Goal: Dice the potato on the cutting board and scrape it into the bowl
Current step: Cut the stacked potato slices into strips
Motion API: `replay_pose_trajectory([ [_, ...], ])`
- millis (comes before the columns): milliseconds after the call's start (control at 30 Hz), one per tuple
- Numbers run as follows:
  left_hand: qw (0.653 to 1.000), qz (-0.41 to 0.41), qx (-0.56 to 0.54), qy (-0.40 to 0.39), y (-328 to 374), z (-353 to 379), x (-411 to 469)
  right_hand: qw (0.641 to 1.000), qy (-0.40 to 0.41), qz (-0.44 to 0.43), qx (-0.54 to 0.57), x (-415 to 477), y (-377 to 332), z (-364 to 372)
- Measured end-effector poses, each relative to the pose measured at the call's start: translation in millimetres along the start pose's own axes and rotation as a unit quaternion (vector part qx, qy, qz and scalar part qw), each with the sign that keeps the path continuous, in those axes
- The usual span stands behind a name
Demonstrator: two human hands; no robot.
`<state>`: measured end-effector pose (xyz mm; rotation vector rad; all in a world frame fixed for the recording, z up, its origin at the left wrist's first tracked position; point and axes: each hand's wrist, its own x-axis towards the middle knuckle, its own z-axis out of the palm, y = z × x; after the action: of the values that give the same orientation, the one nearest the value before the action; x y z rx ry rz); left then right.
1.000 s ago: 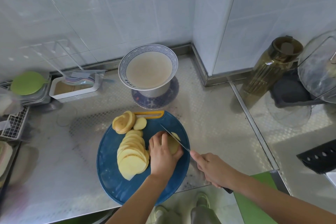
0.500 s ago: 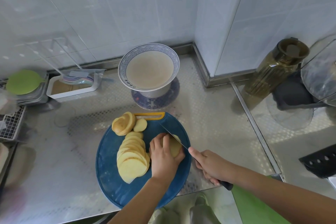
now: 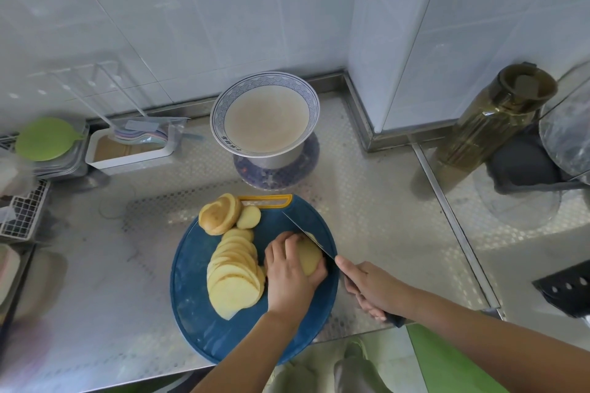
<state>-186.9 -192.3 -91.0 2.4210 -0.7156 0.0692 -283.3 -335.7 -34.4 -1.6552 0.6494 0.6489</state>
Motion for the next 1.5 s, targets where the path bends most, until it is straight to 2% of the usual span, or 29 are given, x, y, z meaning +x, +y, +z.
replay_pose_trajectory([
  [267,1.000,-0.015,-0.003,-0.002,3,-3,-1,0.996,-0.024,0.018,0.082,-5,0,-10],
  [500,0.999,-0.024,0.000,-0.026,4,-6,-3,0.998,0.044,-0.045,-0.003,-14,7,5],
  [800,0.999,-0.023,-0.006,-0.028,7,-8,-2,0.996,0.069,-0.039,-0.030,-23,5,17],
  [967,0.999,-0.021,-0.003,-0.030,6,-8,-2,0.999,0.040,-0.021,-0.017,-21,1,15],
  [1167,0.998,-0.039,0.010,-0.043,5,-7,0,0.998,-0.025,0.020,0.048,-22,-7,0],
  [1500,0.998,-0.041,0.016,-0.042,3,-4,2,0.998,-0.023,0.040,0.033,-11,-8,4],
])
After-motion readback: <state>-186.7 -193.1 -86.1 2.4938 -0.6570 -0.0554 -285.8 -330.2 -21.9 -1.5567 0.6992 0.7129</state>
